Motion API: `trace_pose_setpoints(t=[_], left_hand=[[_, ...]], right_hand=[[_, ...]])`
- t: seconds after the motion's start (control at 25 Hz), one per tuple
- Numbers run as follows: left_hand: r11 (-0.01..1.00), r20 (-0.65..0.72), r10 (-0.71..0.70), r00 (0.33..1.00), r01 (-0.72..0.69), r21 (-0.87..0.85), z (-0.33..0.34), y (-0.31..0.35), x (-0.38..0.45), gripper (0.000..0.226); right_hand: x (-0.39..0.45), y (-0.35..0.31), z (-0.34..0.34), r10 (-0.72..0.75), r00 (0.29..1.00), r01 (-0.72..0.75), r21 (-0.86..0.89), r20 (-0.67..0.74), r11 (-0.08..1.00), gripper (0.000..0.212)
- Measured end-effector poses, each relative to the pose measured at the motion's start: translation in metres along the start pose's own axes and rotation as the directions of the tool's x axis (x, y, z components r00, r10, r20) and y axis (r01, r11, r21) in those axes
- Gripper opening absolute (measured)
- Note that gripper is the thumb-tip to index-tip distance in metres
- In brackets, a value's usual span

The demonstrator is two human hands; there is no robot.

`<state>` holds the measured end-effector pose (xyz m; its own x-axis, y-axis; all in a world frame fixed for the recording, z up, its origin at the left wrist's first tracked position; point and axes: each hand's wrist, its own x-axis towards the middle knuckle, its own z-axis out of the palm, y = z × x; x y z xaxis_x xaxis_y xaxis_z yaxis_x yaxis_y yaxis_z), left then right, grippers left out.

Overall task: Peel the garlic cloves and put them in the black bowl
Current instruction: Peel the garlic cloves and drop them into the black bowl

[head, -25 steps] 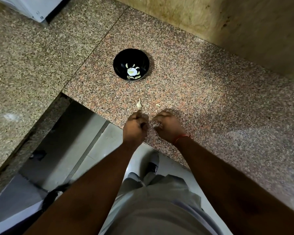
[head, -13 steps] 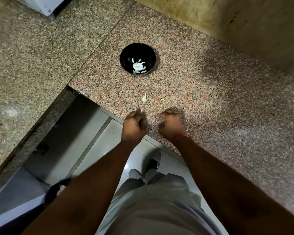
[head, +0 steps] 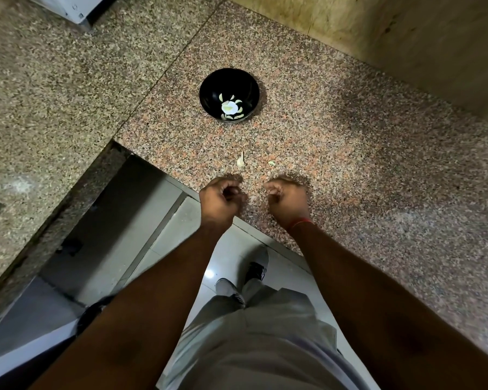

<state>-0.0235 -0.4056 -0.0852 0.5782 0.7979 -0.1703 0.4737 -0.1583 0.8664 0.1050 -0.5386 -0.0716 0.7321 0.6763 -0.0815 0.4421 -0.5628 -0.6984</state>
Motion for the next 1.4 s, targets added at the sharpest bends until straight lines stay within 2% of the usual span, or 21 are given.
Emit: trace_pose_setpoints(t=[0.08, 0.16, 0.24, 0.32, 0.4, 0.48, 0.56, 0.64, 0.8, 0.88, 1.0, 1.08, 1.2, 1.32, 1.4], left_hand=[[1.0, -0.054, 0.025, 0.998, -0.024, 0.01, -0.003, 0.002, 0.003, 0.022], [0.998, -0.1, 0.063, 0.993, -0.06, 0.024, -0.007, 0.001, 0.005, 0.023], [0.999, -0.104, 0.053, 0.993, -0.053, 0.004, -0.009, -0.001, 0.003, 0.029], [0.998, -0.085, 0.058, 0.995, -0.055, 0.034, -0.013, -0.003, -0.001, 0.038], [0.982, -0.052, 0.133, 0.99, -0.125, 0.138, -0.018, -0.008, -0.004, 0.038], [0.952, 0.01, 0.196, 0.981, -0.192, 0.238, -0.021, -0.012, -0.008, 0.031], [0.92, 0.08, 0.207, 0.975, -0.222, 0.324, -0.021, -0.011, -0.012, 0.025], [0.89, 0.145, 0.214, 0.966, -0.254, 0.378, -0.019, -0.01, -0.014, 0.028], [0.874, 0.214, 0.217, 0.952, -0.287, 0.393, -0.016, -0.009, -0.004, 0.032], [0.898, 0.209, 0.198, 0.958, -0.263, 0.353, -0.017, -0.01, 0.0, 0.03], [0.918, 0.197, 0.204, 0.959, -0.257, 0.301, -0.014, -0.009, 0.004, 0.024], [0.917, 0.201, 0.198, 0.959, -0.254, 0.308, -0.01, -0.007, 0.007, 0.025], [0.917, 0.24, 0.191, 0.952, -0.26, 0.303, -0.005, -0.001, 0.013, 0.028], [0.858, 0.34, 0.267, 0.902, -0.383, 0.343, -0.006, 0.001, 0.017, 0.028], [0.854, 0.386, 0.258, 0.886, -0.396, 0.338, -0.007, 0.001, 0.019, 0.029]], right_hand=[[0.002, -0.003, 0.002, 0.065, 0.998, -0.064, -0.054, 0.017, 0.996, 0.041], [0.0, -0.008, 0.01, 0.114, 0.992, -0.105, -0.143, 0.06, 0.984, 0.05], [-0.003, -0.016, 0.019, 0.018, 0.986, 0.009, -0.163, 0.166, 0.987, 0.054], [-0.003, -0.021, 0.024, -0.062, 0.972, 0.086, -0.094, 0.227, 0.992, 0.053], [0.0, -0.022, 0.021, -0.048, 0.979, 0.063, -0.069, 0.2, 0.996, 0.054], [0.0, -0.021, 0.013, -0.017, 0.979, 0.044, -0.127, 0.204, 0.991, 0.059], [0.001, -0.02, 0.007, -0.028, 0.963, 0.078, -0.179, 0.27, 0.981, 0.065], [0.005, -0.02, 0.005, -0.074, 0.932, 0.151, -0.193, 0.354, 0.97, 0.067], [0.009, -0.024, 0.007, -0.113, 0.879, 0.253, -0.252, 0.464, 0.934, 0.073], [0.009, -0.023, 0.009, -0.106, 0.887, 0.239, -0.248, 0.45, 0.939, 0.067], [0.012, -0.019, 0.015, -0.118, 0.929, 0.192, -0.182, 0.352, 0.964, 0.04], [0.015, -0.017, 0.018, -0.104, 0.944, 0.164, -0.172, 0.314, 0.971, 0.03], [0.015, -0.014, 0.019, -0.135, 0.951, 0.173, -0.12, 0.278, 0.978, 0.029], [0.01, -0.013, 0.016, -0.208, 0.918, 0.264, -0.13, 0.337, 0.956, 0.032], [0.008, -0.015, 0.016, -0.21, 0.905, 0.287, -0.168, 0.37, 0.943, 0.028]])
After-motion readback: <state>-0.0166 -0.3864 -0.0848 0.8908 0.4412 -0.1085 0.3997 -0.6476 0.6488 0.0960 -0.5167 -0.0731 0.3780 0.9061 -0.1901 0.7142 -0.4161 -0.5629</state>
